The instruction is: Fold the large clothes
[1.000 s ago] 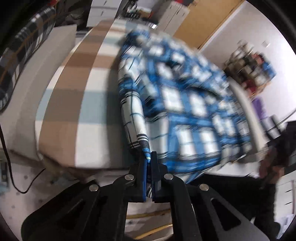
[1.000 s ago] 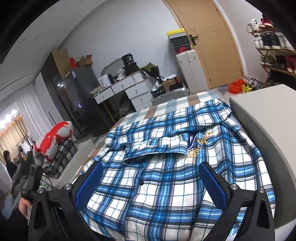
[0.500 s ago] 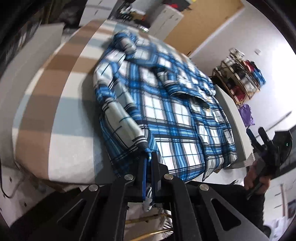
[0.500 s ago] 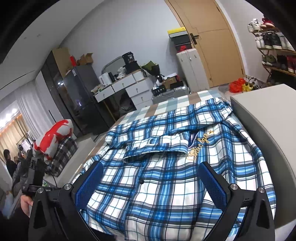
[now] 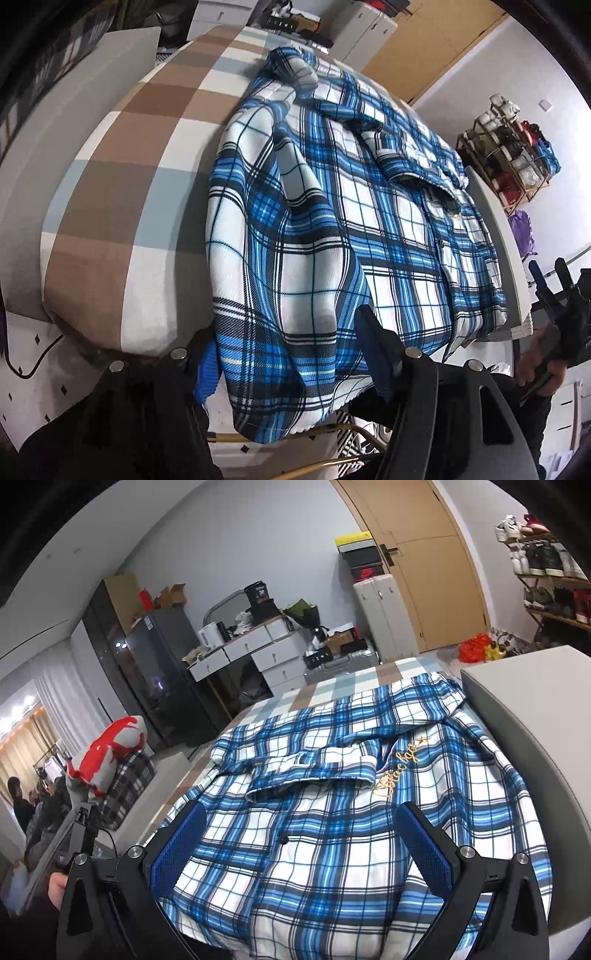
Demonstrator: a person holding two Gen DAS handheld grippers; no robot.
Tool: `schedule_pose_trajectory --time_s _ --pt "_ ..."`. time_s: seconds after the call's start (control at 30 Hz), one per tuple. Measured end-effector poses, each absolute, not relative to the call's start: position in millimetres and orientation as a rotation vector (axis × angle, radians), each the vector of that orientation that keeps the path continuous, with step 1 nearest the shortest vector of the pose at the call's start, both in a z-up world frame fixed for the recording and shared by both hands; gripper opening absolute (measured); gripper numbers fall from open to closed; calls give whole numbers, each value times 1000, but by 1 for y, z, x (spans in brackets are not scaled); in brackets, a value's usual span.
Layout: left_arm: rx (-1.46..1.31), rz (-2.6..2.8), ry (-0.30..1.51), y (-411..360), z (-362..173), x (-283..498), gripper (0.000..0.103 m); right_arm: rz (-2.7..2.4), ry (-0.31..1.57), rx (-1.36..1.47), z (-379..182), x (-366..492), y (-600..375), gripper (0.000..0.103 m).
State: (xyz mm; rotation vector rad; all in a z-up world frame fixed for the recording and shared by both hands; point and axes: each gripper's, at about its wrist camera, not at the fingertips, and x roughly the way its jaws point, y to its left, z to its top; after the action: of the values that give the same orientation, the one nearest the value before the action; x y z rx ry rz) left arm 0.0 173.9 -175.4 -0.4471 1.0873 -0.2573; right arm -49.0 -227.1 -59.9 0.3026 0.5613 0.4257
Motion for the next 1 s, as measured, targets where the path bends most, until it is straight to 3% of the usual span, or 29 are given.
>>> schedule_pose_trajectory --time_s 0.03,0.1,0.27,0.6,0.83,1.0 --pt "-448 -265 1090 174 -176 0 27 426 561 305 -60 -49 -227 103" --pt "-428 -268 1103 172 -176 2 2 426 556 317 -59 -49 -231 103" --pt "-501 -339 1068 180 -164 1 1 411 634 405 -63 -47 -264 103" --pt "-545 -571 840 182 -112 11 1 248 1037 301 -102 -55 -334 103" --pt "-575 -587 850 189 -139 22 1 197 1122 276 -125 -47 -331 102" --pt "-643 -617 860 198 -139 18 1 208 1115 -21 -115 -58 -299 102"
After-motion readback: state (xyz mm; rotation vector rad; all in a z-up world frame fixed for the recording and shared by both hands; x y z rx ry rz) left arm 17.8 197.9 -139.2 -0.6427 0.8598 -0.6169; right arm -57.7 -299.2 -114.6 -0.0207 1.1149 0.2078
